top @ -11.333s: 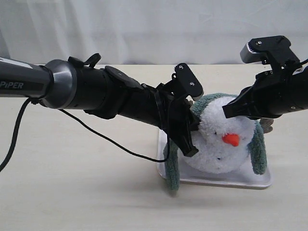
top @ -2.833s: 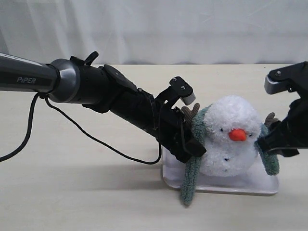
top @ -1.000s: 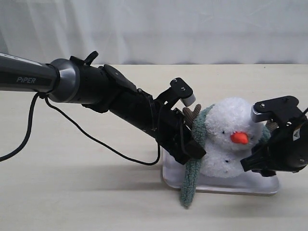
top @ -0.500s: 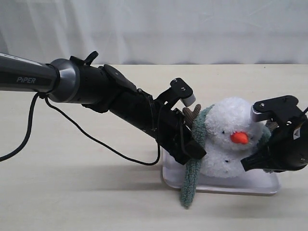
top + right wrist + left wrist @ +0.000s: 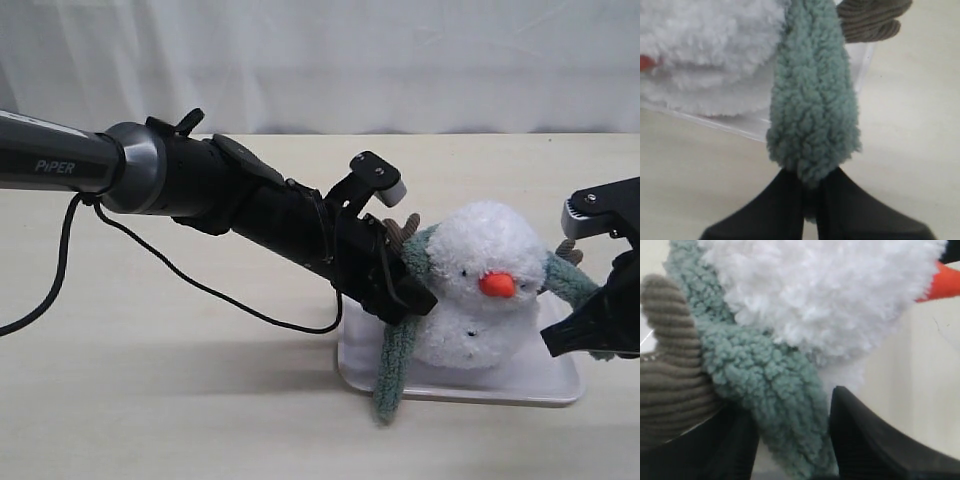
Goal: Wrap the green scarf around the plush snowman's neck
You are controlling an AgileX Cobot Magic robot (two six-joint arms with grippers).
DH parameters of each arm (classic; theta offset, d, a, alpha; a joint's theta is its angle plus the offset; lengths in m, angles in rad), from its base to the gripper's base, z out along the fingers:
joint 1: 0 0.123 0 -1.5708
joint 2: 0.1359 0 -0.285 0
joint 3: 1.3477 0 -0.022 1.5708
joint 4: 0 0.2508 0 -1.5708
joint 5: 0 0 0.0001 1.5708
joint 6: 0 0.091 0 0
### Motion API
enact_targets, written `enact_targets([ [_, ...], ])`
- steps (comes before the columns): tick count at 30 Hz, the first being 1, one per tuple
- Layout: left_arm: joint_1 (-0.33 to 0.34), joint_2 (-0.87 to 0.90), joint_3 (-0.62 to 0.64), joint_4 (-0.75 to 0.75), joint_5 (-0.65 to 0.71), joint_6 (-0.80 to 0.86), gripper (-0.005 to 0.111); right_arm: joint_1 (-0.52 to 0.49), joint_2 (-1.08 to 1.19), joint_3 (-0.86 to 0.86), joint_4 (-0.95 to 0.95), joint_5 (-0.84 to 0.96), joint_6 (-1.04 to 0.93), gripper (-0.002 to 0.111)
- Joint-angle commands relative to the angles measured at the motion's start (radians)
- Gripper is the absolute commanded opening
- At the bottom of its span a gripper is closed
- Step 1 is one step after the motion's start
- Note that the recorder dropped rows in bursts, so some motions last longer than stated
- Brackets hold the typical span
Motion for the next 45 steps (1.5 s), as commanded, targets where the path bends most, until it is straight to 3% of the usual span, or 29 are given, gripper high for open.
enact_targets([
  [1,-0.001,-0.004,-0.001,-0.034,-0.015,0.000,0.043,-0.003,-0.004,0.028,0.047,0.041,-0.029,0.004],
  [6,-0.001,-0.004,-0.001,-0.040,-0.015,0.000,0.043,-0.003,-0.004,0.074,0.205,0.038,-0.165,0.004],
  [20,-0.001,-0.004,-0.001,-0.040,-0.017,0.000,0.043,-0.003,0.153,0.073,0.279,0.027,-0.199,0.004],
  [28,-0.001,-0.004,-0.001,-0.036,-0.014,0.000,0.043,-0.003,0.162,0.055,0.484,0.029,-0.443,0.004],
  [38,-0.001,-0.004,-0.001,0.033,0.143,-0.005,0.043,-0.003,0.162,0.055,0.493,0.011,-0.468,0.004],
  [45,-0.001,-0.011,-0.001,0.051,0.215,-0.185,0.043,-0.003,0.162,0.055,0.493,0.004,-0.468,0.004],
])
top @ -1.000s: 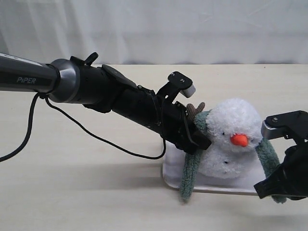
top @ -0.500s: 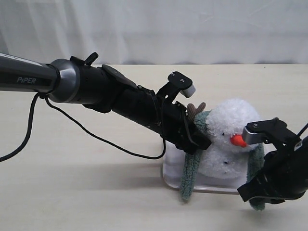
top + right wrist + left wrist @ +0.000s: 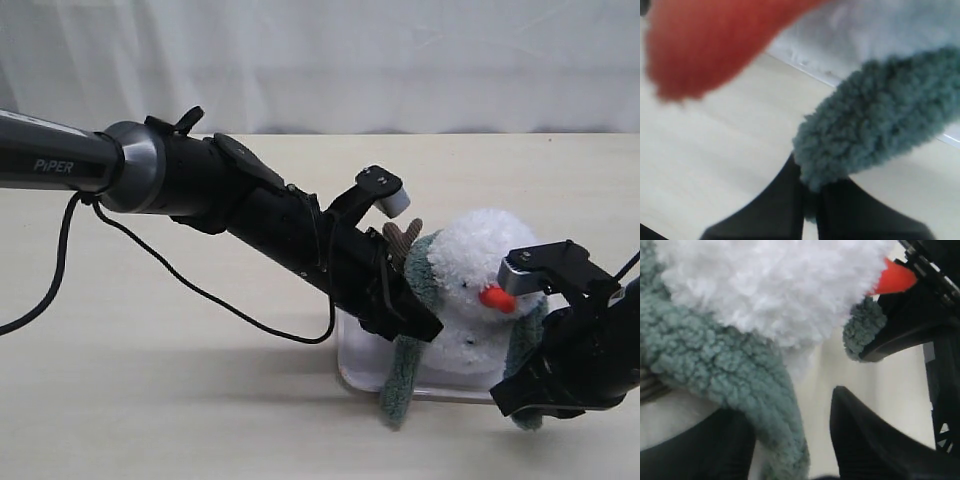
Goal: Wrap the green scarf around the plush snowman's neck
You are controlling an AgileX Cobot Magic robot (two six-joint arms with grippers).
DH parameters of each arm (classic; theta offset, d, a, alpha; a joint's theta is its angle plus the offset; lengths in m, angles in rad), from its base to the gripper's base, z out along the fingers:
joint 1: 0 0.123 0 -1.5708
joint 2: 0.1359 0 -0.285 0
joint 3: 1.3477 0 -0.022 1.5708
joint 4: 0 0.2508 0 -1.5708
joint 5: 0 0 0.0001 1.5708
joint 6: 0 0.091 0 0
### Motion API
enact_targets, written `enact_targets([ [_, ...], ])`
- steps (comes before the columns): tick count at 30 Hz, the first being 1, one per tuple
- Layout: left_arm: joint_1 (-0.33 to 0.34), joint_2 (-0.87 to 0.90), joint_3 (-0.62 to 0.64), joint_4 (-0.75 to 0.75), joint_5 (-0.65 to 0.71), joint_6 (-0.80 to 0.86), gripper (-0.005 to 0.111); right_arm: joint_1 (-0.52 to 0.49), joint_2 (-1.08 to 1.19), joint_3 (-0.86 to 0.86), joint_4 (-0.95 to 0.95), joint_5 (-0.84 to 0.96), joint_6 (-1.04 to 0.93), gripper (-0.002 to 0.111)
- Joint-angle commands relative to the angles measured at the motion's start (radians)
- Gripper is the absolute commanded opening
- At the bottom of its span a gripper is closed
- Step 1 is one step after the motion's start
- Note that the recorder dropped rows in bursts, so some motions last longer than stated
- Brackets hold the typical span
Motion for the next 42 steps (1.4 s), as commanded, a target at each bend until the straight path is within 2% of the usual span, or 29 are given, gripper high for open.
enact_targets([
  [1,-0.001,-0.010,-0.001,-0.011,0.088,-0.105,0.043,-0.003,0.000,-0.003,0.003,-0.008,-0.010,0.004],
  [5,-0.001,-0.010,-0.001,-0.018,0.166,-0.127,0.043,-0.003,0.000,-0.003,0.018,-0.008,-0.010,0.004],
  [12,-0.001,-0.010,-0.001,-0.045,0.207,-0.127,0.043,-0.003,0.000,-0.003,0.021,-0.008,-0.010,0.004],
  [21,-0.092,0.021,-0.001,-0.036,0.100,-0.063,0.043,-0.003,0.000,-0.003,0.089,-0.010,-0.070,0.004],
  [24,-0.099,0.021,-0.001,-0.043,0.077,-0.063,0.043,-0.003,0.000,-0.003,0.089,-0.010,-0.070,0.004],
  [27,-0.103,0.021,-0.001,-0.005,0.013,-0.073,0.029,-0.003,0.000,-0.003,0.089,-0.010,-0.070,0.004],
  [31,-0.106,0.028,-0.001,0.006,0.014,-0.075,0.012,-0.003,0.000,-0.003,0.089,-0.010,-0.070,0.005],
  [34,-0.106,0.031,-0.001,0.015,0.032,-0.075,0.015,-0.003,0.000,-0.003,0.095,-0.010,-0.070,0.017],
  [38,-0.106,0.031,-0.001,0.030,0.073,-0.075,0.033,-0.003,0.000,-0.003,0.097,-0.006,-0.068,0.038],
  [42,-0.106,0.031,-0.001,0.040,0.074,-0.077,0.046,-0.003,0.000,-0.003,0.097,-0.002,-0.068,0.052],
])
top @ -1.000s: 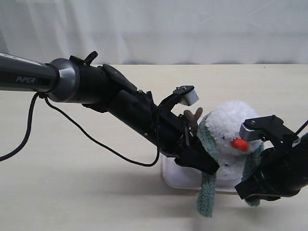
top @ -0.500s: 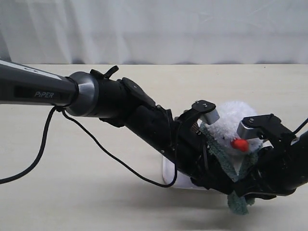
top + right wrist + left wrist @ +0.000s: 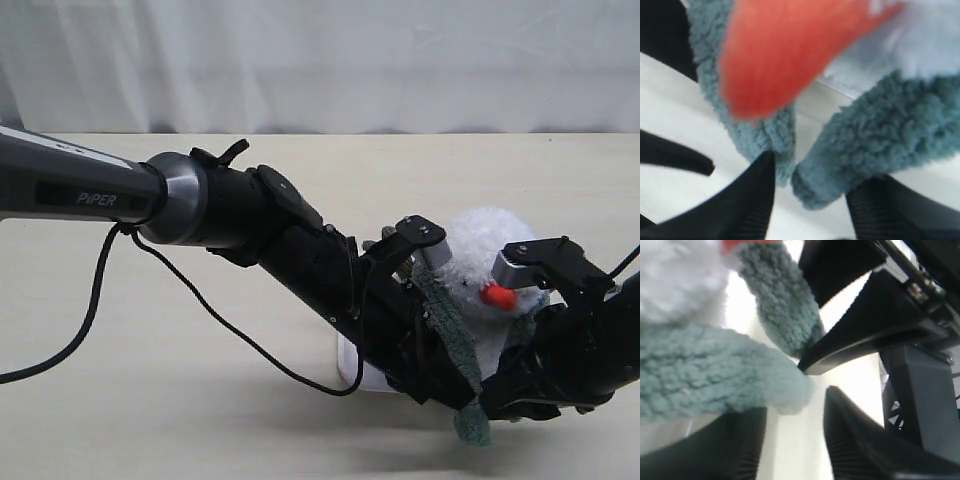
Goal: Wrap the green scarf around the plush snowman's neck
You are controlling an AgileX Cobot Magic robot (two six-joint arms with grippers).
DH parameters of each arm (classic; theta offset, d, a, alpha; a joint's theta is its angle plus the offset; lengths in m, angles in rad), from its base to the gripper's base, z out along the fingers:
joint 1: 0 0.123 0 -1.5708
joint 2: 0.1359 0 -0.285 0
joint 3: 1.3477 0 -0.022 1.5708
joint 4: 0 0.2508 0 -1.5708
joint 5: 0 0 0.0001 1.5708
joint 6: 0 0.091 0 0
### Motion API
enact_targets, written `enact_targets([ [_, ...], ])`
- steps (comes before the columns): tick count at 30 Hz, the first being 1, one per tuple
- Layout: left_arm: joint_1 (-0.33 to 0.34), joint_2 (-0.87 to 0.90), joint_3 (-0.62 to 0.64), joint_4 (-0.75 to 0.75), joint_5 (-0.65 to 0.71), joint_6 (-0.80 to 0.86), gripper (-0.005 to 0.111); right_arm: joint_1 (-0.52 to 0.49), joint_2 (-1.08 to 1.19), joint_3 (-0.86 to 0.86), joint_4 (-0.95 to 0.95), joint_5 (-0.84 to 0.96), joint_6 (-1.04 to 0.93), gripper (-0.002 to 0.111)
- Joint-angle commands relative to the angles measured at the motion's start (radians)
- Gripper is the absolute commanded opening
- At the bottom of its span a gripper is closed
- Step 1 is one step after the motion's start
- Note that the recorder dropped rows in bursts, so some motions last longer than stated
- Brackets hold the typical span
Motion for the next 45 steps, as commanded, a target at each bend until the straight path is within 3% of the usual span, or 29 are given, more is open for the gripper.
enact_targets([
  [1,-0.009,0.001,-0.001,0.003,0.015,-0.003,0.048,-0.003,0.000,-0.001,0.008,0.003,-0.008,0.054],
  [15,-0.009,0.001,-0.001,-0.003,0.049,0.009,0.047,-0.003,0.034,0.022,0.078,-0.030,-0.123,0.057],
  [23,-0.009,0.001,-0.001,-0.055,0.049,0.056,0.047,-0.003,0.059,0.020,0.237,-0.007,-0.289,0.068],
  [31,-0.009,0.001,-0.001,-0.059,0.049,0.065,0.047,-0.003,0.071,0.020,0.270,-0.007,-0.320,0.066],
  [34,-0.009,0.001,-0.001,-0.068,0.049,0.081,0.047,-0.003,0.083,0.020,0.270,-0.010,-0.297,0.052],
  [40,-0.009,0.001,-0.001,-0.068,0.062,0.081,0.047,-0.003,0.082,0.016,0.270,-0.014,-0.288,0.005],
  [45,-0.002,0.001,-0.001,0.036,0.072,0.045,0.047,-0.003,0.080,0.009,0.226,0.001,-0.255,0.004],
])
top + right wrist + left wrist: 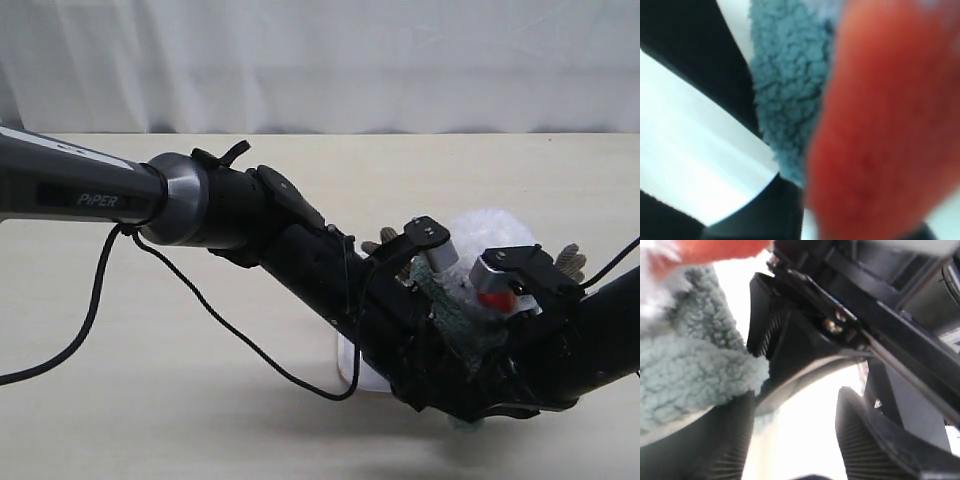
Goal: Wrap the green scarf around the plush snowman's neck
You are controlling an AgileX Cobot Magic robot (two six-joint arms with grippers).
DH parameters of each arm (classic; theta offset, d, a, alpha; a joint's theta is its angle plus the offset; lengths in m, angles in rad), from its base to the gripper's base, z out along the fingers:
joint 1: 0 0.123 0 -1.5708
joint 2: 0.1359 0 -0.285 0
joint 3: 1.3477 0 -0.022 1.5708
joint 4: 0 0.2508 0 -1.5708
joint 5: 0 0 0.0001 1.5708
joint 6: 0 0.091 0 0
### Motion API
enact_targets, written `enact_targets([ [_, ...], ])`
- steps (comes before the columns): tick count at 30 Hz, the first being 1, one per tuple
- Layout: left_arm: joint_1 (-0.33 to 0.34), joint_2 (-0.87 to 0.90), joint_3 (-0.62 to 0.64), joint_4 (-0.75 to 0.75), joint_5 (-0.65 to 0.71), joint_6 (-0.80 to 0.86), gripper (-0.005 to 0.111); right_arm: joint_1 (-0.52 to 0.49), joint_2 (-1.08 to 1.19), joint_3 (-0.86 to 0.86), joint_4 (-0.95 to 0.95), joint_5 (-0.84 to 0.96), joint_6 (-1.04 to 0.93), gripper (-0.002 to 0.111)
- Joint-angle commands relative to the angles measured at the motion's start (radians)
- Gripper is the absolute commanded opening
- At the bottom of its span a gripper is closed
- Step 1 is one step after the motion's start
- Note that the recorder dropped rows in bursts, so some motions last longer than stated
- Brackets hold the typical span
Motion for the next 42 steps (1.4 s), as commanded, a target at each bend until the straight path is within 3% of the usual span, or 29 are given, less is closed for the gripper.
enact_targets([
  [1,0.012,0.000,-0.001,0.096,0.013,-0.052,0.047,-0.001,-0.007,-0.009,-0.061,0.017,0.059,0.004],
  [10,0.069,0.000,-0.001,0.251,-0.038,-0.127,0.047,-0.001,-0.044,-0.046,-0.233,0.033,0.210,0.004],
  [14,0.069,0.000,-0.001,0.255,-0.127,-0.134,0.047,-0.001,-0.043,-0.046,-0.256,0.038,0.220,0.004],
  [20,0.069,0.000,-0.001,0.248,-0.188,-0.134,0.047,-0.001,-0.043,-0.046,-0.475,0.049,0.440,0.004],
  [42,0.067,0.000,-0.001,0.134,-0.228,-0.048,0.047,-0.001,0.027,-0.036,-0.386,0.030,0.389,0.004],
])
